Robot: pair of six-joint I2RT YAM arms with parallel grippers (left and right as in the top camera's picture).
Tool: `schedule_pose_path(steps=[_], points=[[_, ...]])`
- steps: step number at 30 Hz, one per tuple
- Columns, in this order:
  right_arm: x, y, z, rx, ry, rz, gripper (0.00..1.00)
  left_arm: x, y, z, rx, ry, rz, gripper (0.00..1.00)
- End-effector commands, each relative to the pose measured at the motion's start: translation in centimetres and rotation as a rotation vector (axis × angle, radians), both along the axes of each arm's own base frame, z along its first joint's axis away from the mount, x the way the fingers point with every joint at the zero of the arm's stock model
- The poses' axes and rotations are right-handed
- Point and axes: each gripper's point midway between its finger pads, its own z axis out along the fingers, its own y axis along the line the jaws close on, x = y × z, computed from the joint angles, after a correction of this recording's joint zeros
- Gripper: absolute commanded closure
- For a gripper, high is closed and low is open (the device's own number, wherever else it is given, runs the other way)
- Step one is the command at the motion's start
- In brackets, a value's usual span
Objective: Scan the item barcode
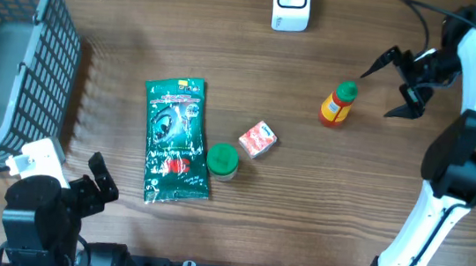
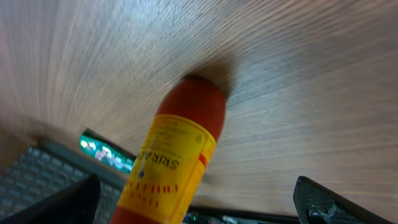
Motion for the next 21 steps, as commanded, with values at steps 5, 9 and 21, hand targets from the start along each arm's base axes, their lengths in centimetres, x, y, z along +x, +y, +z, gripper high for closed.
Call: schedule_pose_path(steps=[5,9,21], points=[[-0.4,3.5,-4.1,0.234,0.064,0.029,0.0,0.1,-0.2,0.1,-0.001,-0.005,-0.01,0.0],[-0.3,5.1,-4.5,0.257,0.062,0.059,0.0,0.1,-0.2,0.1,-0.002,-0.005,-0.01,0.0],[0.0,8.8,-4.5,0.285,0.03,0.125,0.01,0.1,-0.2,0.1,-0.002,-0.005,-0.01,0.0]])
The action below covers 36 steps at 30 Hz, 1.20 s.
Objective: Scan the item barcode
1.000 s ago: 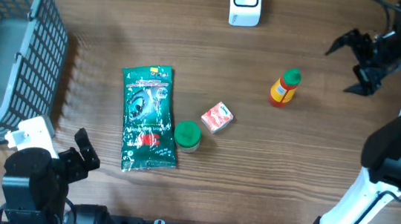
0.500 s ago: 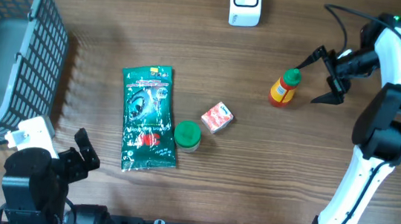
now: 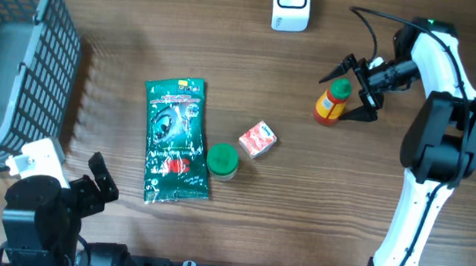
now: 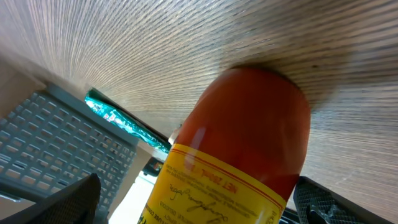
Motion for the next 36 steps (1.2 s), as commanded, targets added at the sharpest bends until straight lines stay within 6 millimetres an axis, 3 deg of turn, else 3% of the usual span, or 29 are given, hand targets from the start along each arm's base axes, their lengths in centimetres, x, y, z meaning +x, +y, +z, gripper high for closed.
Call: schedule_pose_path(steps=[1,5,10,20,24,30,36], points=[[-0.3,1.2,-0.3,0.031,0.003,0.022,0.01,0.1,-0.2,0.1,-0.001,-0.005,-0.01,0.0],[-1.3,2.4,-1.0,0.034,0.014,0.069,0.0,0.1,-0.2,0.1,-0.002,-0.005,-0.01,0.0],[-3.0,2.2,-3.3,0.009,0.066,0.076,0.01,0.1,-0.2,0.1,-0.002,-0.005,-0.01,0.0],[-2.4,2.0,-4.7,-0.013,0.032,0.064,0.32,0.1,-0.2,0.1,-0.001,-0.005,-0.01,0.0],[-2.7,2.0,-4.6,-0.011,0.046,0.064,0.41,0.1,-0.2,0.1,-0.002,-0.005,-0.01,0.0],[-3.5,2.1,-4.1,-0.002,0.097,0.062,0.46,0.1,-0.2,0.1,-0.002,-0.005,-0.01,0.0],[-4.8,3.8,-0.9,0.167,0.167,0.037,0.48,0.1,-0.2,0.1,-0.001,-0.005,-0.01,0.0]])
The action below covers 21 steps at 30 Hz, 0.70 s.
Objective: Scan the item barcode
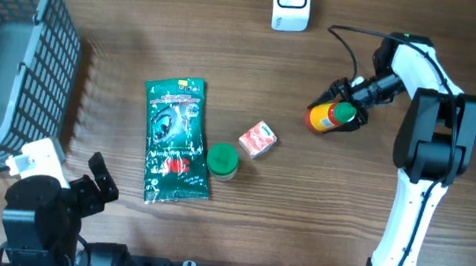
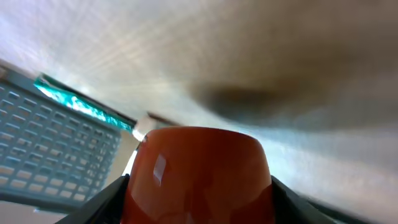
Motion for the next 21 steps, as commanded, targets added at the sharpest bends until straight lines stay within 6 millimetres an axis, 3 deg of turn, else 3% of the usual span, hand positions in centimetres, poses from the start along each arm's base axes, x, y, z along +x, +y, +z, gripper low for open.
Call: schedule_pose_path(steps=[1,2,5,8,11,13,21], points=[[-0.2,1.7,2.1,0.177,0.001,-0.031,0.48,0.1,-0.2,0.2,-0.002,-0.005,-0.01,0.0],[0.0,2.0,2.5,0.211,-0.024,-0.031,0.52,0.1,-0.2,0.2,-0.002,-0.005,-0.01,0.0],[0.1,2.3,3.1,0.222,-0.042,-0.028,0.52,0.1,-0.2,0.2,-0.001,-0.005,-0.01,0.0],[0.6,3.9,4.8,0.293,-0.069,-0.053,0.51,0.1,-0.2,0.2,-0.002,-0.005,-0.01,0.0],[0.8,6.6,6.6,0.384,-0.09,-0.061,0.51,0.1,-0.2,0.2,-0.002,-0.005,-0.01,0.0],[0.6,9.5,8.2,0.478,-0.095,-0.063,0.51,0.1,-0.2,0.2,-0.002,-0.005,-0.01,0.0],[-1.8,16.8,11.1,0.65,-0.043,-0.025,0.51,0.1,-0.2,0.2,-0.001,-0.005,-0.01,0.0]])
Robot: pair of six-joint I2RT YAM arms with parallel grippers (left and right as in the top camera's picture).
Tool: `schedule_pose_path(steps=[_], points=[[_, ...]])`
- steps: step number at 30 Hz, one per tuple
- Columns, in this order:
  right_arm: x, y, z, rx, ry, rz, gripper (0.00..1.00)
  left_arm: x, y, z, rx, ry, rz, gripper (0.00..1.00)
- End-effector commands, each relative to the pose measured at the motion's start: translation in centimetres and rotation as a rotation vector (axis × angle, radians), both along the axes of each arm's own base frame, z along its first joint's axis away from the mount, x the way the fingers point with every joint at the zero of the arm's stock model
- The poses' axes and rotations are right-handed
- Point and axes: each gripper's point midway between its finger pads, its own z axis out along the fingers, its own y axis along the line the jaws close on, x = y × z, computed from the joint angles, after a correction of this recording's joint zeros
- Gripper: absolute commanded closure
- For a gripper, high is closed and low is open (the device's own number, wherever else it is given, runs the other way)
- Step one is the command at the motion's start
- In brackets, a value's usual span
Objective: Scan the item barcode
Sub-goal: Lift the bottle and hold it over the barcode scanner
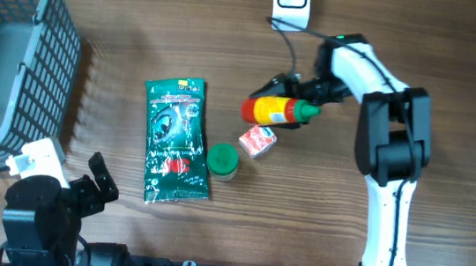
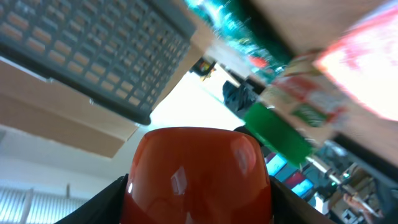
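Note:
The sriracha bottle [image 1: 271, 110], orange-red with a yellow label and green cap, is held lying sideways above the table's middle, cap pointing right. My right gripper [image 1: 299, 100] is shut on it near the cap end. In the right wrist view the bottle's red base [image 2: 198, 177] fills the lower middle between the dark fingers [image 2: 106, 202]. The white scanner [image 1: 292, 1] stands at the back edge, a little above the bottle. My left gripper [image 1: 102, 181] rests at the front left; its jaws stand apart with nothing between them.
A green foil pouch [image 1: 175, 140] lies left of centre. Next to it sit a green-lidded jar [image 1: 222, 161] and a small red-and-white box [image 1: 258, 140], just below the held bottle. A grey wire basket [image 1: 11, 56] fills the left side. A red item lies at the right edge.
The right gripper has carried the bottle left, from the right of the table to above the small box, near the scanner. The bottle now lies sideways, clear of the table.
First the right gripper was open to the right of the upright bottle. Then it stood open around the bottle. Then it was shut on the bottle, which tilted on the table. Now the bottle is held sideways in the air near the scanner.

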Motion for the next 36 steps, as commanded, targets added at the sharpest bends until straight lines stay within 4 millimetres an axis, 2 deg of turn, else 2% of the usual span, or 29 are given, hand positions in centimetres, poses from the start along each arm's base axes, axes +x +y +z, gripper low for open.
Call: schedule_pose_path(steps=[1,3,10,15,18,22,25,26,29,31,36], points=[[0.3,2.3,3.8,0.149,-0.01,-0.056,0.52,0.1,-0.2,0.2,-0.001,-0.005,-0.01,0.0],[-0.1,3.2,4.2,0.168,0.0,-0.048,0.51,0.1,-0.2,0.2,-0.002,-0.005,-0.01,0.0],[-0.3,3.1,3.9,0.17,-0.052,-0.033,0.51,0.1,-0.2,0.2,-0.001,-0.005,-0.01,0.0],[-0.9,0.8,1.2,0.031,-0.125,0.055,0.62,0.1,-0.2,0.2,-0.002,-0.005,-0.01,0.0],[0.0,-0.9,1.5,0.01,-0.151,0.03,0.63,0.1,-0.2,0.2,-0.001,-0.005,-0.01,0.0],[1.3,-5.3,1.6,-0.096,-0.21,0.002,0.64,0.1,-0.2,0.2,-0.001,-0.005,-0.01,0.0],[2.5,-10.2,1.6,-0.24,-0.232,-0.05,0.67,0.1,-0.2,0.2,-0.002,-0.005,-0.01,0.0],[2.8,-11.4,1.6,-0.282,-0.23,-0.068,0.68,0.1,-0.2,0.2,-0.001,-0.005,-0.01,0.0],[4.0,-15.4,0.8,-0.492,-0.208,-0.143,0.68,0.1,-0.2,0.2,-0.001,-0.005,-0.01,0.0],[4.8,-18.6,0.1,-0.713,-0.187,-0.215,0.68,0.1,-0.2,0.2,-0.001,-0.005,-0.01,0.0],[7.5,-20.8,2.3,-0.894,-0.3,-0.368,0.69,0.1,-0.2,0.2,-0.001,-0.005,-0.01,0.0]])
